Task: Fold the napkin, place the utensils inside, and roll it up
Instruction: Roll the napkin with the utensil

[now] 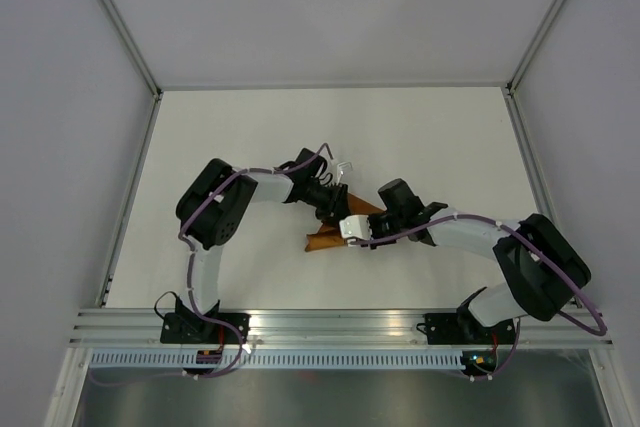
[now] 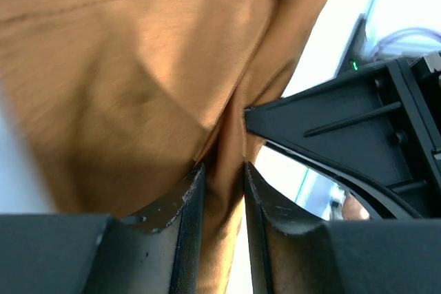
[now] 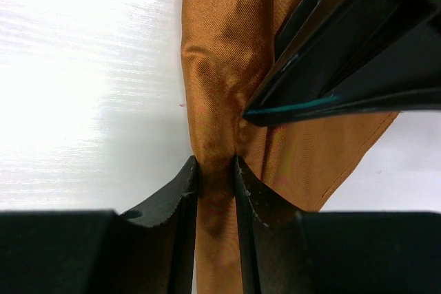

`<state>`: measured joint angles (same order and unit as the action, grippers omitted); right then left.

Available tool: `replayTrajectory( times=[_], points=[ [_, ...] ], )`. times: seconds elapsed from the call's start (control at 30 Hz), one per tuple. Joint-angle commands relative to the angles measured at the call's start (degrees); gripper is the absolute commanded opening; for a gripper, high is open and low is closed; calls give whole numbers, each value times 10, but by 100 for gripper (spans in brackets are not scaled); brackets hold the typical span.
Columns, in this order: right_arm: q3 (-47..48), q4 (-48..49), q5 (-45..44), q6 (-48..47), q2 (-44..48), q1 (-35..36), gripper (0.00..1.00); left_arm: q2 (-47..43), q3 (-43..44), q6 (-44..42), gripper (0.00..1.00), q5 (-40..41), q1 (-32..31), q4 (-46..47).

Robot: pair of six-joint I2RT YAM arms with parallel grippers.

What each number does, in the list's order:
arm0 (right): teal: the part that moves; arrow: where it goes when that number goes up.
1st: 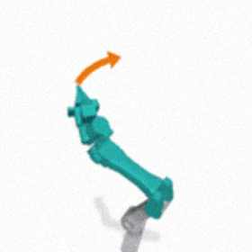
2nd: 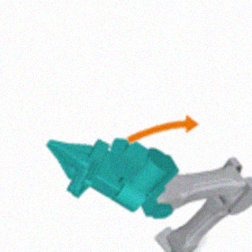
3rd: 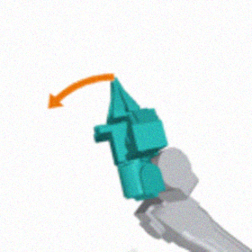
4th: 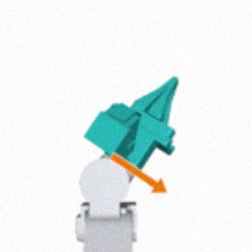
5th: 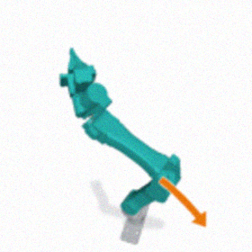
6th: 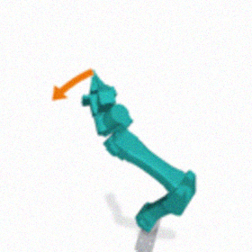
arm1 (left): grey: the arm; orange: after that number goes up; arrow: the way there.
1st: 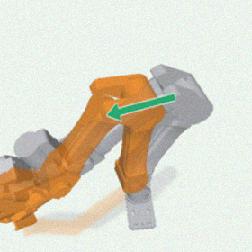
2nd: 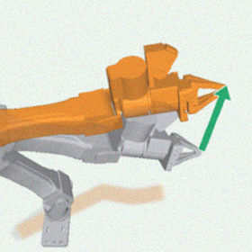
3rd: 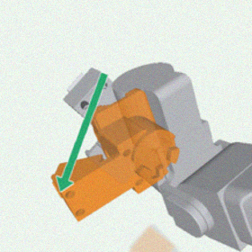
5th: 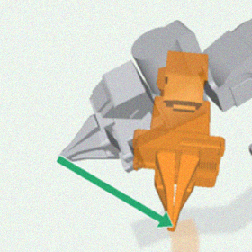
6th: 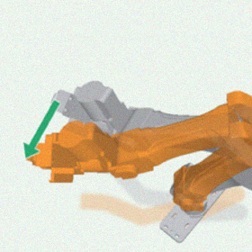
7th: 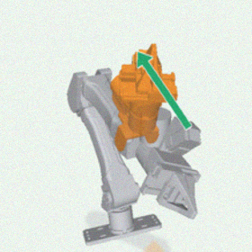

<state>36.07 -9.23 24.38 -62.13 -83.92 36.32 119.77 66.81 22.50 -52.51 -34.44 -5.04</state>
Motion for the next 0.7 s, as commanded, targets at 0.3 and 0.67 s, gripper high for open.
replayTrajectory(
  times=[0.3,0.67],
  points=[
    [91,-236,55,-51,-108,-56,16,-233,-171,107,35,283,29,188],
    [339,-514,117,-123,-329,-104,17,-534,-403,-42,37,631,-13,403]
  ],
)
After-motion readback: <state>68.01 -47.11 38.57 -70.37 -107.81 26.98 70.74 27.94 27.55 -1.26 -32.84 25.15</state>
